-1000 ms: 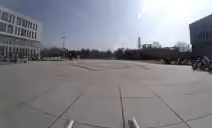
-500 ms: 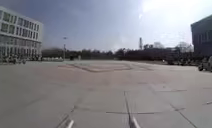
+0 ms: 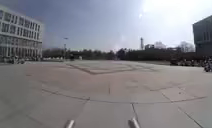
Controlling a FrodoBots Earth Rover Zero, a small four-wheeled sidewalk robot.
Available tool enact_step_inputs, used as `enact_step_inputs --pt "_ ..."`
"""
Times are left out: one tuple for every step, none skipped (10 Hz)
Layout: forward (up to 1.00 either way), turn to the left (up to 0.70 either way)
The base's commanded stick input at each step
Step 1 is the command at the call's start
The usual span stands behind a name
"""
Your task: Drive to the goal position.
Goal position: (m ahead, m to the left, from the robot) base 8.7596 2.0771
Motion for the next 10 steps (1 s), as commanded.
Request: enact_step_inputs --pt "1.0 0.0" --pt "1.0 0.0" --pt "1.0 0.0" --pt "1.0 0.0" --pt "1.0 0.0" --pt "1.0 0.0" --pt "1.0 0.0" --pt "1.0 0.0" --pt "1.0 0.0" --pt "1.0 0.0"
